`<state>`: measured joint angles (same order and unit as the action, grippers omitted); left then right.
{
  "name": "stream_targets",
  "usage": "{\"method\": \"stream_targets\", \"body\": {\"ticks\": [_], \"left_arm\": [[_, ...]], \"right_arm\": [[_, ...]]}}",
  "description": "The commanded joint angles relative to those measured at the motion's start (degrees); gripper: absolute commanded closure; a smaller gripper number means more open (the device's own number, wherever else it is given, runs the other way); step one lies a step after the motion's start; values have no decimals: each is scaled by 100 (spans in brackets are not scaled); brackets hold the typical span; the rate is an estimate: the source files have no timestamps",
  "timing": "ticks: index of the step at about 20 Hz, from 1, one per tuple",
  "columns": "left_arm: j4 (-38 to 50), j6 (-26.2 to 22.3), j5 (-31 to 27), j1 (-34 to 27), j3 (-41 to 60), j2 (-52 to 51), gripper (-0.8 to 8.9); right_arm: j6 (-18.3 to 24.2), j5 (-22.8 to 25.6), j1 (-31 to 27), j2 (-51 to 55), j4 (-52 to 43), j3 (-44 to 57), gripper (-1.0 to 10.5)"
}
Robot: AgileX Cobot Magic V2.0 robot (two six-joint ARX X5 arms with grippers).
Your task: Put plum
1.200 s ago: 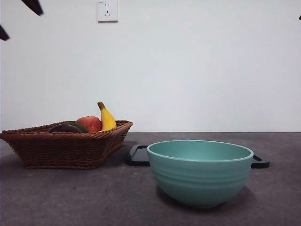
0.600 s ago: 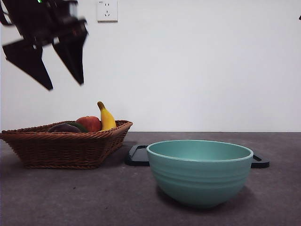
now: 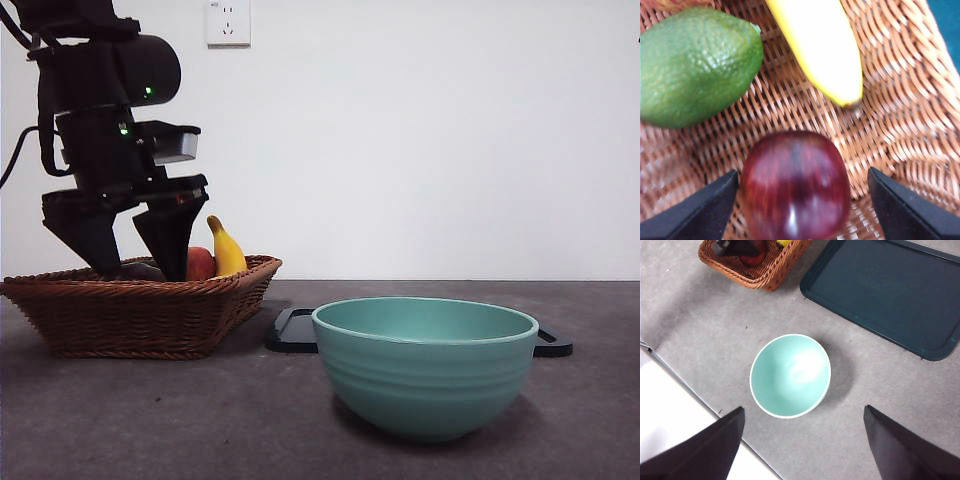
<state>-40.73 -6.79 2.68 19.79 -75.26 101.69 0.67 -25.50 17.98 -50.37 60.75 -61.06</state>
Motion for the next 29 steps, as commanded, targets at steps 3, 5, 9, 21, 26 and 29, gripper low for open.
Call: {"method": "stream_targets", "body": {"ticks": [3, 5, 9, 21, 26, 29], "left_arm": [[11, -72, -24, 33, -118, 356, 402], [13, -70, -24, 33, -118, 358, 421], [-39, -55, -20, 33, -118, 339, 596], [-297, 302, 1412, 1650, -118, -1808, 596], [70, 299, 1388, 2691, -118, -1355, 596], [201, 299, 1388, 2979, -118, -909, 596]], "right_arm": [[-2, -7, 28, -46, 2, -98, 565], [-2, -7, 28, -46, 4, -98, 565], [-2, -4, 28, -46, 4, -98, 565], [-2, 0, 28, -46, 7, -98, 565], [-2, -2, 28, -46, 20, -98, 565], [-2, -2, 28, -46, 24, -98, 565]]}}
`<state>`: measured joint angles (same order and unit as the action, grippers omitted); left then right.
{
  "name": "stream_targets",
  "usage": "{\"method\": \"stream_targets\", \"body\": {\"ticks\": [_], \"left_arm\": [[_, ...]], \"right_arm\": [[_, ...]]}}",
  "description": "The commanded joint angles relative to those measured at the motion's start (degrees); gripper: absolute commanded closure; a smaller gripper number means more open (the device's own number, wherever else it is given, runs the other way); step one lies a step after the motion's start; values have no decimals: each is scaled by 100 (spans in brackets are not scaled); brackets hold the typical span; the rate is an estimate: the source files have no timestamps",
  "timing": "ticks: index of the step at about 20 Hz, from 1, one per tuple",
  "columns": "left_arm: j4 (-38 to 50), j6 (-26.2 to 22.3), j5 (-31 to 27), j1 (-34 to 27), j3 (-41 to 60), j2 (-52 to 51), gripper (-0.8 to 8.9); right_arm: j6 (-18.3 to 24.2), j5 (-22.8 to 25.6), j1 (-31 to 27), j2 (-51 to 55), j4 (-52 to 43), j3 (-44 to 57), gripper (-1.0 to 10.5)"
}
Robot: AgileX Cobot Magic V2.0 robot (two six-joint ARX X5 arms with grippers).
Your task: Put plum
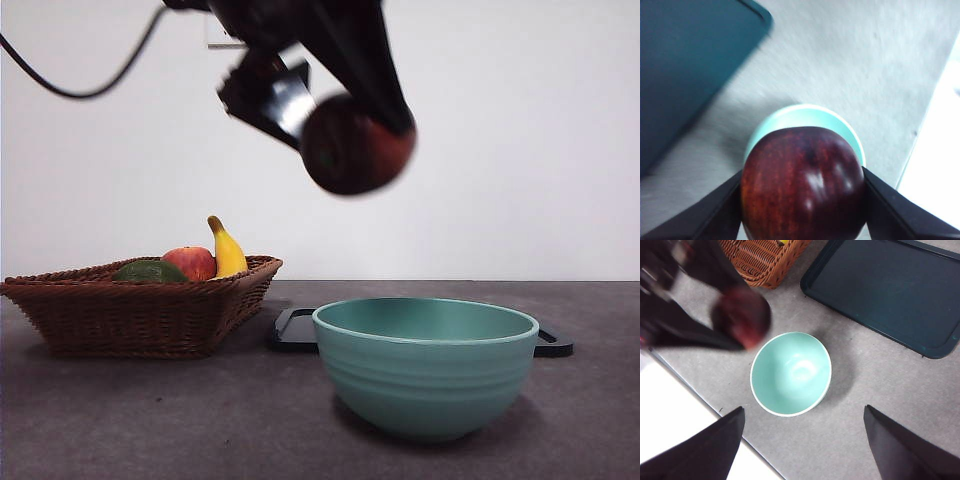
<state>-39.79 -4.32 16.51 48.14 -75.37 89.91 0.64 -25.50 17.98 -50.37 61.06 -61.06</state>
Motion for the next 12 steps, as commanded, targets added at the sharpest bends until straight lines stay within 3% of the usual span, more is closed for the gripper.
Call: {"method": "stream_targets", "body": {"ticks": [1, 12], "left_arm": [[160, 52, 2, 225, -107, 435, 596], [673, 46, -437, 638, -107, 1733, 595]], "right_arm": [[0, -2, 28, -46, -2, -98, 565], [2, -2, 28, -46, 81, -98, 565]]}}
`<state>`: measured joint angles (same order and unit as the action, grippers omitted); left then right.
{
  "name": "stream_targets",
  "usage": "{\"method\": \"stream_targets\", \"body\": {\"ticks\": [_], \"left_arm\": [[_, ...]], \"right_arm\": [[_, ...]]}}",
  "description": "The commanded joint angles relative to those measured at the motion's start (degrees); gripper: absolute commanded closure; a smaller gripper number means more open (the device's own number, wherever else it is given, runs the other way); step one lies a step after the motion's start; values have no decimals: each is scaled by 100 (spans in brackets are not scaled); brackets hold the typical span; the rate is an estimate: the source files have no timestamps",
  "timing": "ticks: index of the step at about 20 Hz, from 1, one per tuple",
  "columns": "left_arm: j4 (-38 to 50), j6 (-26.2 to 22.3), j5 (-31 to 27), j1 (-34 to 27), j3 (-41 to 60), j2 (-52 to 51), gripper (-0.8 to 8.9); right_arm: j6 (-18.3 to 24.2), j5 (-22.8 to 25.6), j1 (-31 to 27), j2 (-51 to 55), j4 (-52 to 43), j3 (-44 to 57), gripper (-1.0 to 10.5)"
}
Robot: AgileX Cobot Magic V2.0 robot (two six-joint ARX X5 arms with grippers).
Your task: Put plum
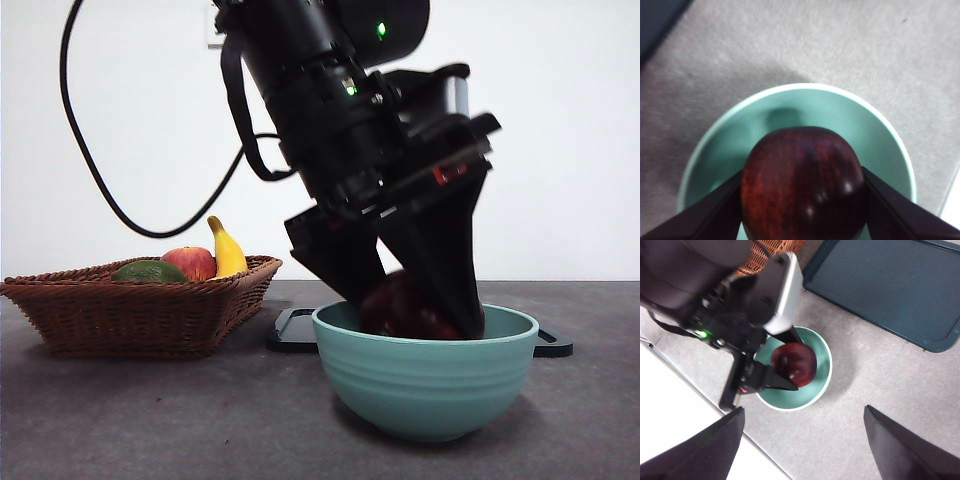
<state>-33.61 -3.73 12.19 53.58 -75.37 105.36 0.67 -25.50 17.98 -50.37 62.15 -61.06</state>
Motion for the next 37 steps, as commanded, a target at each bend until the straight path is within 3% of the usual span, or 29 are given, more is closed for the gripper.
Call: {"method": "stream_targets", "body": {"ticks": [1, 3, 7, 23, 32, 37], "left_arm": [[52, -13, -7, 114, -107, 243, 593], [48, -13, -20, 149, -107, 269, 580], [24, -15, -42, 177, -107, 269, 437], [-286, 20, -39, 57, -568, -289, 439], [-310, 358, -39, -1099, -595, -2059, 438], [-857, 308, -39, -1998, -457, -3152, 432]], "right_arm": [[0, -2, 28, -46, -28, -98, 565], [0, -2, 28, -46, -28, -98, 565], [0, -2, 28, -46, -28, -98, 565], [2, -2, 28, -46, 13, -98, 565], [20, -2, 28, -46, 11, -98, 565], [24, 0, 28, -46, 11, -98, 565]]}}
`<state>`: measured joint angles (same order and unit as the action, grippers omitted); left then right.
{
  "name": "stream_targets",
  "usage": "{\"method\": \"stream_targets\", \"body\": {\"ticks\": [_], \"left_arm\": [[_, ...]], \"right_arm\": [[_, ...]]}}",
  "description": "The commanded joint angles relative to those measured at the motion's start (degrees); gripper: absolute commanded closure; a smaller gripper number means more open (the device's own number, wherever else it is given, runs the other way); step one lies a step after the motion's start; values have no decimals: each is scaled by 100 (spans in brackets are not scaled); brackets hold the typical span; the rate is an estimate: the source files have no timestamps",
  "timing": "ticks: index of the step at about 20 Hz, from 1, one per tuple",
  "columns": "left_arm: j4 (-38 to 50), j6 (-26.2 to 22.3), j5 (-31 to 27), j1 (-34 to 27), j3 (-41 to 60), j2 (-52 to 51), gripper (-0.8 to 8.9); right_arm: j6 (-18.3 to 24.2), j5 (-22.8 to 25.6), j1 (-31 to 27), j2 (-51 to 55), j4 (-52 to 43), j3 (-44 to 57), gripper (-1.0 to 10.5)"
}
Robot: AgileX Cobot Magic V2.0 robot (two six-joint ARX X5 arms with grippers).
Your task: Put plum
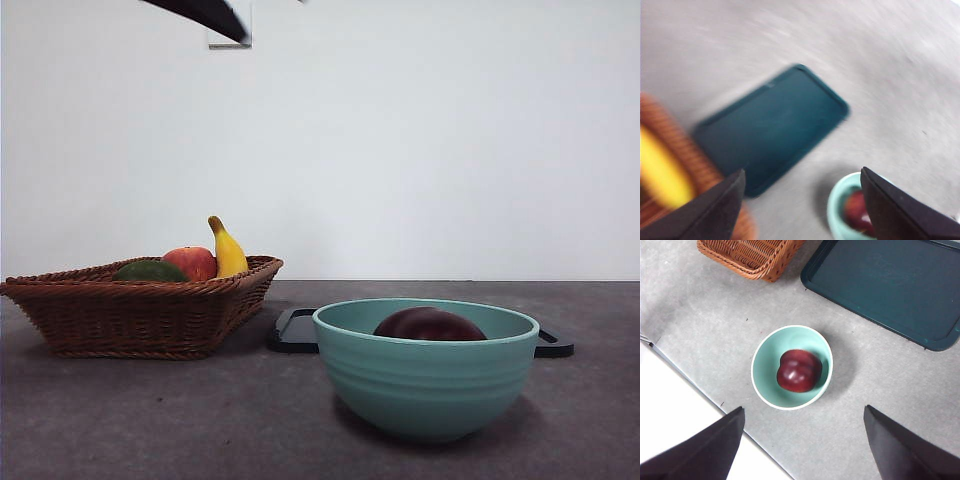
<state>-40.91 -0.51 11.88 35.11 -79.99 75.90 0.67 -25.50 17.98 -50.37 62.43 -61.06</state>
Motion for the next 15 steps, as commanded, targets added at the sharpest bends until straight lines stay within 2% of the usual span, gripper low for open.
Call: {"method": "stream_targets", "body": {"ticks": [1, 5, 8, 11, 15], "left_arm": [[-245, -17, -9, -352, 136, -468, 428], [-426, -20, 50, -870, 1130, -1692, 408], [-728, 15, 977, -916, 1943, -2516, 409], [-1255, -46, 2063, -839, 2389, -2824, 410], [-1819, -299, 2205, -798, 2483, -2841, 411]], "right_arm": [[26, 0, 28, -46, -17, -98, 565], [44, 0, 28, -46, -22, -98, 565], [48, 0, 28, -48, -26, -98, 565], [46, 0, 28, -48, -26, -98, 565], [44, -2, 28, -48, -20, -98, 565]]}}
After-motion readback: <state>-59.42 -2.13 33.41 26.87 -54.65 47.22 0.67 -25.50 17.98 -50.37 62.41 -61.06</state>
